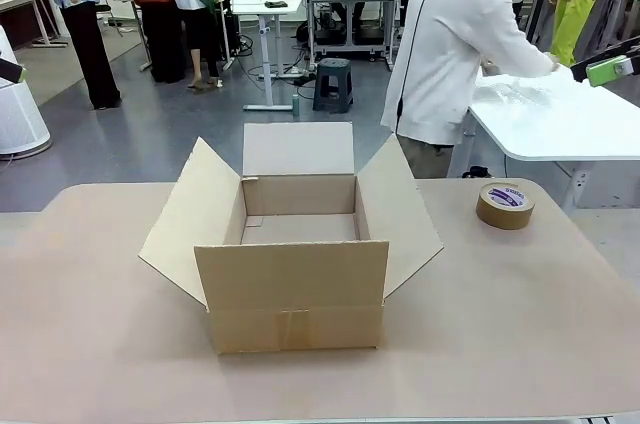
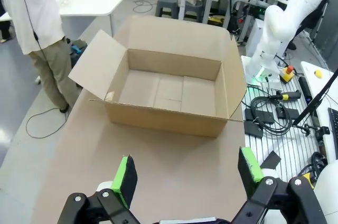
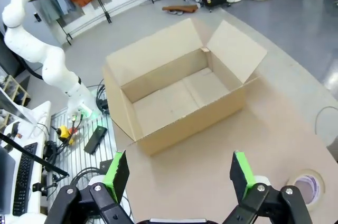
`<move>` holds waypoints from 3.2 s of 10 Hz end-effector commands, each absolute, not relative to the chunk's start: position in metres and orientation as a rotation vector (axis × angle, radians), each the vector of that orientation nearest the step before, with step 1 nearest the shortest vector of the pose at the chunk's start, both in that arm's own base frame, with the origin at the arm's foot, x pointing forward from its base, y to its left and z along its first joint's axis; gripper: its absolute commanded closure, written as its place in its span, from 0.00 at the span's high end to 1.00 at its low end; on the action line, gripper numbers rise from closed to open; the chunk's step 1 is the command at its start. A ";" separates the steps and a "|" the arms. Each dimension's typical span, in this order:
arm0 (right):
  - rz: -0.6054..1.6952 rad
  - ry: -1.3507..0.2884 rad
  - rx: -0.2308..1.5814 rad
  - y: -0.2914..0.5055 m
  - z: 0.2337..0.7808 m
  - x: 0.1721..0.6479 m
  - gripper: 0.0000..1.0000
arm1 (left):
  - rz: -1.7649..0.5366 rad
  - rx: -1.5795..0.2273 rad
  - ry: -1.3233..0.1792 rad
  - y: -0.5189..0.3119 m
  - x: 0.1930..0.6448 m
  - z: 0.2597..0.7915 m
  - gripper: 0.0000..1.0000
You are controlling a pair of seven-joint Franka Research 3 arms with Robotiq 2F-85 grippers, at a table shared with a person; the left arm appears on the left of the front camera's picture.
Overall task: Wrap the clocks to prevent damage.
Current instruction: Open the side flaps of the Package Box.
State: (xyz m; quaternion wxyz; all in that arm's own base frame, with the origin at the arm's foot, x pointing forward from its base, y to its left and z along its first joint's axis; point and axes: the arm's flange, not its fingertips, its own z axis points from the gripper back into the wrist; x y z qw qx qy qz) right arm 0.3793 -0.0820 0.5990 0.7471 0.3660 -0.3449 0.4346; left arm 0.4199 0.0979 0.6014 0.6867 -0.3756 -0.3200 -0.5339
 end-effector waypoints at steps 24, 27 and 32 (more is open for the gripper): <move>0.955 -0.682 0.617 -0.086 0.611 0.348 0.00 | -1.198 -0.837 -0.641 0.109 0.412 0.612 0.00; 0.898 -0.684 0.594 -0.066 0.619 0.354 0.00 | -1.216 -0.752 -0.570 0.094 0.414 0.624 0.00; 0.570 -0.289 0.440 0.102 0.631 0.382 0.00 | -0.976 -0.423 -0.175 -0.038 0.439 0.679 0.00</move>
